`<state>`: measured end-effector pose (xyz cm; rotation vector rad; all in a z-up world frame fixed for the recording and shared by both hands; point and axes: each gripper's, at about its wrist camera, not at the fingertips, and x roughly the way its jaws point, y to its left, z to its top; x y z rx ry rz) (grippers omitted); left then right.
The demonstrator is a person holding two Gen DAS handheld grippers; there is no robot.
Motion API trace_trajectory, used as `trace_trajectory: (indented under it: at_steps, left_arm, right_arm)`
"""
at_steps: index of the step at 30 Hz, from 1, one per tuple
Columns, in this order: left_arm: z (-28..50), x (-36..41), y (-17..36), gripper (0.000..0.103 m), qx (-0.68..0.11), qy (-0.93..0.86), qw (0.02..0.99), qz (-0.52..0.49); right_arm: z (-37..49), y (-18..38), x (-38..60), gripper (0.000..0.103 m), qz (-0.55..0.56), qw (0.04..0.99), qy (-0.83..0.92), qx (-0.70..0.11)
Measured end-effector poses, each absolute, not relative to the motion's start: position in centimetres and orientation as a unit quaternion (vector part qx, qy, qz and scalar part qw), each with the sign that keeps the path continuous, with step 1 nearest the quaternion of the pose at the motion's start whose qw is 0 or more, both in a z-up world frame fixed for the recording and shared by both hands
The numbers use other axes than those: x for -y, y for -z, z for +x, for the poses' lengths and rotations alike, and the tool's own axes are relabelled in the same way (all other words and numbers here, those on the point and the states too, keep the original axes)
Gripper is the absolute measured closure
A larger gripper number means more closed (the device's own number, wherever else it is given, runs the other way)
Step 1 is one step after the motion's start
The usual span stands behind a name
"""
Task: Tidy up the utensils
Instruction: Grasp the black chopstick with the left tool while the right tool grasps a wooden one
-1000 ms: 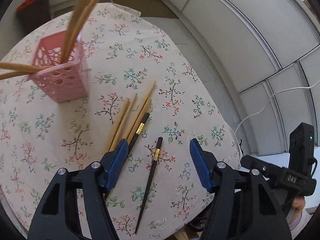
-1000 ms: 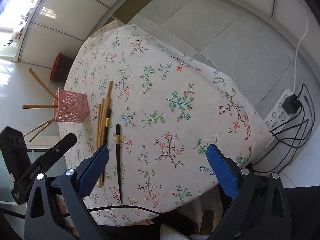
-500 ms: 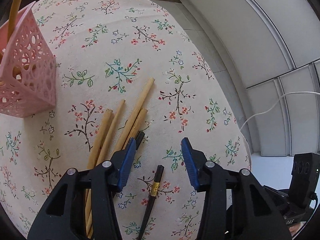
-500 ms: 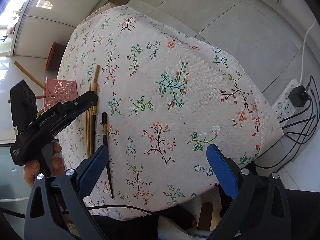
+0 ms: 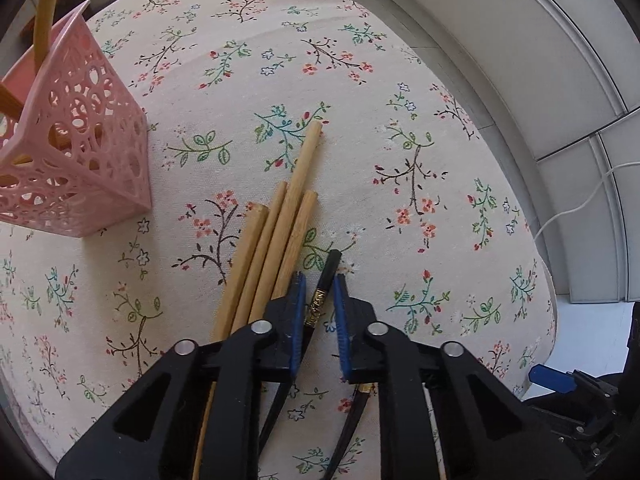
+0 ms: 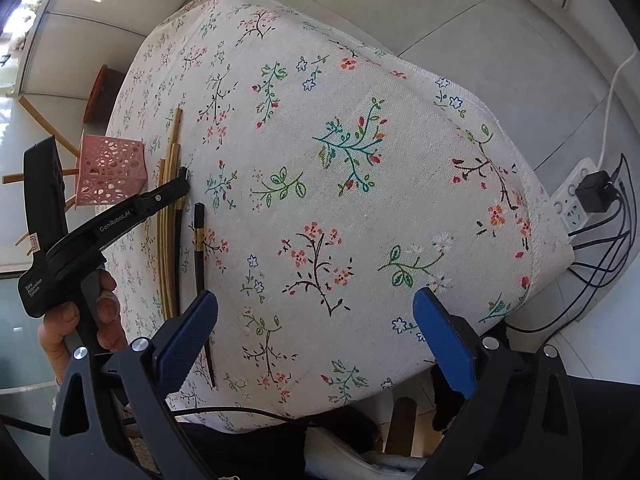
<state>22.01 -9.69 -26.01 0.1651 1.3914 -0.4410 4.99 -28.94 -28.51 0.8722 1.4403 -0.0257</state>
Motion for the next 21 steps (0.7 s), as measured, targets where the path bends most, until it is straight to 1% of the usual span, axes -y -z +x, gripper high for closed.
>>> trace_trajectory:
  at_steps: [2, 7, 13, 21]
  left_arm:
    - [21.8, 9.5, 25.9, 0.096, -0.627, 0.199, 0.749, 0.079]
    - [20.4, 8.2, 24.8, 0.097, -0.604, 0.196, 0.768, 0.087]
    - [17.3, 4.3, 19.4, 0.097, -0.561, 0.209, 0.797, 0.081]
    - [12.5, 0.8, 14.5, 0.097, -0.492, 0.17, 0.851, 0.065]
  right_arm:
    - [5.2, 28.5, 28.3, 0.008, 0.378, 0.668, 0.012, -0.641]
    - [6.5, 27.7, 26.6, 0.008, 0.354, 0.686, 0.017, -0.635]
    - [9.6, 27.4, 23.8, 0.008, 0.316, 0.707, 0.019, -0.633]
    - [12.7, 28.5, 18.7, 0.008, 0.238, 0.712, 0.008, -0.661]
